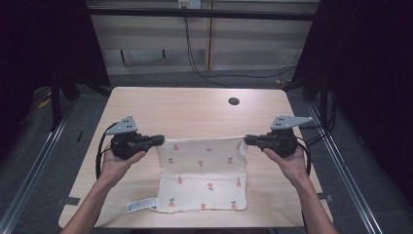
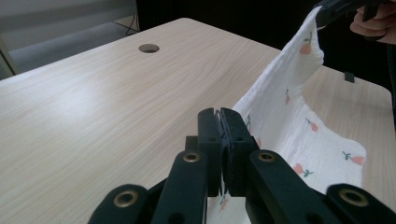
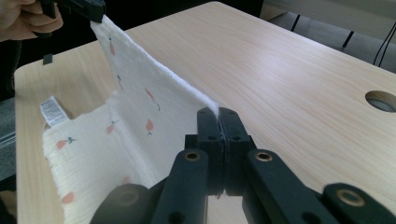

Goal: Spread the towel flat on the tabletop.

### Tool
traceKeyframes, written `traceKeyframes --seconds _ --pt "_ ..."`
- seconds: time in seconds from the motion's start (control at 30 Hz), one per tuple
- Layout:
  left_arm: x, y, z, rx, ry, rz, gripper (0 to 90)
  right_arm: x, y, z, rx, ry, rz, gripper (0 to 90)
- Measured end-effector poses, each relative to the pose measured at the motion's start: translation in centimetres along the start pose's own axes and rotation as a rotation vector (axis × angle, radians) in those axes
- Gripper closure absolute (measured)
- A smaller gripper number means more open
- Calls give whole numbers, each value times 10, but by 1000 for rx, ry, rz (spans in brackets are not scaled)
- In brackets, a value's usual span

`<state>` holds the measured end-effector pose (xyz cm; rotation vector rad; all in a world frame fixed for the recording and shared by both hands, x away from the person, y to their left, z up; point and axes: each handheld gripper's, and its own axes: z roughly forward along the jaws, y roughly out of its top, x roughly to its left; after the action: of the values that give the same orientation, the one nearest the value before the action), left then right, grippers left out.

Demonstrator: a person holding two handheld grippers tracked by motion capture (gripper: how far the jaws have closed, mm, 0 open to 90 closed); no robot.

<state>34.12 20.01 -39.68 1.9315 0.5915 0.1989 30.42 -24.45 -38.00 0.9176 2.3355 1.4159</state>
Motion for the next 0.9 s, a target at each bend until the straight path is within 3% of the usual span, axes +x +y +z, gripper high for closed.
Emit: traceKeyframes --seconds 0.17,0.3,0.47,0.53,0.57,0.63,0.67,0.77,0.83,0.9 --pt "9 -3 12 22 13 -17 880 -16 -4 13 2 -1 34 888" --pt "18 -6 21 17 25 -42 879 -20 -5 18 13 -10 43 888" --pt "27 -9 35 48 42 -51 872 -27 -11 28 25 -43 57 881" --pt "31 -9 40 64 48 -56 853 -32 -13 33 56 -48 58 865" --pt "33 -10 43 76 39 -76 822 -38 -15 39 70 -77 78 832" --pt "36 -11 49 106 38 -77 794 -41 -15 40 71 -91 84 804" --pt "38 -12 53 125 71 -86 721 -44 -16 41 62 -140 95 795" --pt "40 -13 53 124 73 -97 688 -45 -17 38 39 -192 91 786" --pt "41 -13 47 120 94 -105 626 -43 -18 35 18 -181 105 760" --pt "40 -13 43 132 105 -97 618 -39 -19 33 36 -170 89 743"
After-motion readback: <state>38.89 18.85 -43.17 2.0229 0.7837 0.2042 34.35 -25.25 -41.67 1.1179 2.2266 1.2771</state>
